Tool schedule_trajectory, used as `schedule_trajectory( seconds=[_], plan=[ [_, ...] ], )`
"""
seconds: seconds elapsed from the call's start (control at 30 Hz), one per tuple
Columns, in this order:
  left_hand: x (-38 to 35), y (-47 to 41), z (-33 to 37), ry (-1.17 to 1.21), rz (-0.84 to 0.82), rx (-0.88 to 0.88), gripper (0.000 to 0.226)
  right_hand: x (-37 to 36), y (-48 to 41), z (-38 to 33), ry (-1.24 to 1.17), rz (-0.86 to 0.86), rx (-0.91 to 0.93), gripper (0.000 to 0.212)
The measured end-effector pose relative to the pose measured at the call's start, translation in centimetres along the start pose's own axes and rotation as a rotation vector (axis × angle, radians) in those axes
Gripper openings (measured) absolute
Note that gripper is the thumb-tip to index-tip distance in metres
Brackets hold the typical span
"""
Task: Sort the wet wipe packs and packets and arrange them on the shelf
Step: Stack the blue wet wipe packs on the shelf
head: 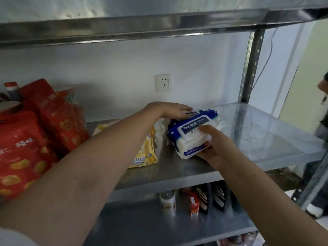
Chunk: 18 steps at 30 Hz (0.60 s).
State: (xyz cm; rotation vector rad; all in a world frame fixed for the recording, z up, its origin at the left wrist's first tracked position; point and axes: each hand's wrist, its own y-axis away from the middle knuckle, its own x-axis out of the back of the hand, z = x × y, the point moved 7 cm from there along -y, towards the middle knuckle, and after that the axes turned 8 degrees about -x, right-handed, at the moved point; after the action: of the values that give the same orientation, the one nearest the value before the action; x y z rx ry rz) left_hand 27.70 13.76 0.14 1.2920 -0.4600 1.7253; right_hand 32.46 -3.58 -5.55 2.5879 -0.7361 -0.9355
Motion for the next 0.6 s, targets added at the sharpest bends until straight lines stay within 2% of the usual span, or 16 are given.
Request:
schedule_trajectory(
  seconds=[0.07, 0.13, 0.2, 0.23, 0.3, 0.37, 0.4, 0.43, 0.5, 0.6],
  plan=[
    [-0.2, -0.4, -0.7, -0.019, -0.011, -0.023, 0.064, 0.8, 0.0, -1.7, 0.100, 0.080, 0.099, 0.024],
    [0.3, -0.5, -1.2, -0.069, 0.027, -0.052, 0.069, 1.2, 0.5, -3.9, 0.269, 0.165, 0.301, 0.033],
    [1.0, 0.0, -1.6, -0.085, 0.095, -0.049, 0.065, 0.4, 1.6, -5.9, 0.637, 0.253, 0.583, 0.057],
    [1.3, 0.1, -1.8, -0.082, 0.121, -0.055, 0.056, -0.3, 2.3, -6.2, 0.856, 0.272, 0.727, 0.065],
    [1.8, 0.5, -2.6, -0.079, 0.147, -0.062, 0.036, -1.7, 3.0, -4.9, 1.304, 0.236, 0.961, 0.070],
    [2.1, 1.0, -3.1, -0.055, 0.177, -0.083, 0.040, -2.1, 2.2, -2.2, 1.754, 0.121, 1.026, 0.077],
    [2.2, 1.3, -3.3, -0.042, 0.181, -0.083, 0.042, -1.9, 1.7, -1.1, 1.894, 0.068, 1.012, 0.079],
    [2.3, 1.4, -3.4, -0.033, 0.191, -0.091, 0.043, -1.7, 1.3, -0.6, 1.946, 0.032, 0.992, 0.078],
    [2.1, 1.5, -3.4, -0.033, 0.186, -0.072, 0.050, -1.6, 1.3, -1.0, 1.900, -0.017, 1.018, 0.071],
    [1.6, 1.5, -3.7, -0.073, 0.160, -0.011, 0.067, -0.8, 0.7, -2.8, 1.834, 0.053, 0.979, 0.070]
  ],
)
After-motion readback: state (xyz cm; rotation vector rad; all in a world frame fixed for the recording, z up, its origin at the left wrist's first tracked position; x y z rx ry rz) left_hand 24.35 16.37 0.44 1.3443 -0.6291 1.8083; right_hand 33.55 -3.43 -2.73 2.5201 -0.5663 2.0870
